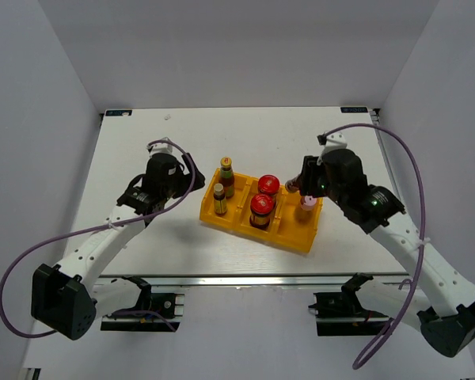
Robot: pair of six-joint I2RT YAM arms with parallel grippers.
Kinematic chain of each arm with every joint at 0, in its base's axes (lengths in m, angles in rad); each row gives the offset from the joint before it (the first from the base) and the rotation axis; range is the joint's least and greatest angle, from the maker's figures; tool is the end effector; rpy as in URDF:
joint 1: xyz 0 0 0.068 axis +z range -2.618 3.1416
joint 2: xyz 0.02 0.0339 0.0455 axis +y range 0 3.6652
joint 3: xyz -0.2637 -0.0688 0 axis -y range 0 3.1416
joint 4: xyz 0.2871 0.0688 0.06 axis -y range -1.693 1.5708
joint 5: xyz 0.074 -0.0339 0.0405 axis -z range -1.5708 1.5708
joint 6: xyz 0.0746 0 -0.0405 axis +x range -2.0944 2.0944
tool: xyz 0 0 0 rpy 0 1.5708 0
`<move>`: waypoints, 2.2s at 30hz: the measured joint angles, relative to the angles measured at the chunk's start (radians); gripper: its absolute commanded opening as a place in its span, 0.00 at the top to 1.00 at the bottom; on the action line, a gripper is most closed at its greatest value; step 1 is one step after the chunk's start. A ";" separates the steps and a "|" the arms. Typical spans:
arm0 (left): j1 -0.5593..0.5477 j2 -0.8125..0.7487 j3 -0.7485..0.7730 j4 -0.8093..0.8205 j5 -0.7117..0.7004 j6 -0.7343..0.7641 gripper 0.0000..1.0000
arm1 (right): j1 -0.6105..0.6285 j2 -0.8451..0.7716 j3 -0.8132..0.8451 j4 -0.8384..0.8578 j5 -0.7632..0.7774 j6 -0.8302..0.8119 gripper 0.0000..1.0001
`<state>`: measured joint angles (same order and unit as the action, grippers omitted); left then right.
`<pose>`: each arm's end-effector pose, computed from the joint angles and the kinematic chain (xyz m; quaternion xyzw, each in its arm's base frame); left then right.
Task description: Organize the condiment bottles
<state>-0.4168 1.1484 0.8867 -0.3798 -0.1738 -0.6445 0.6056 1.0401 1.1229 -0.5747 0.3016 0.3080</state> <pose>0.3005 -0.1189 0.2495 -0.1398 0.8804 -0.1590 0.4243 0.2557 0.1501 0.3559 -0.0494 0.8503 0.1083 0.5126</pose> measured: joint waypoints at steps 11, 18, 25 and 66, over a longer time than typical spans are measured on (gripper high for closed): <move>-0.031 0.000 0.001 -0.026 -0.048 -0.008 0.02 | 0.005 -0.101 -0.236 -0.080 -0.125 0.002 0.74; -0.031 0.000 0.001 -0.031 -0.061 -0.008 0.02 | 0.006 -0.082 -0.270 -0.069 -0.134 0.011 0.74; -0.031 0.000 0.000 -0.042 -0.085 -0.008 0.02 | 0.016 -0.045 -0.337 -0.049 -0.087 0.032 0.72; -0.031 -0.031 0.000 -0.091 -0.163 -0.007 0.02 | 0.090 -0.123 -0.206 -0.074 0.123 0.105 0.11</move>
<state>-0.4473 1.1172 0.8871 -0.4709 -0.3370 -0.6518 0.6960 0.9169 0.9173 -0.6491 0.4244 0.4133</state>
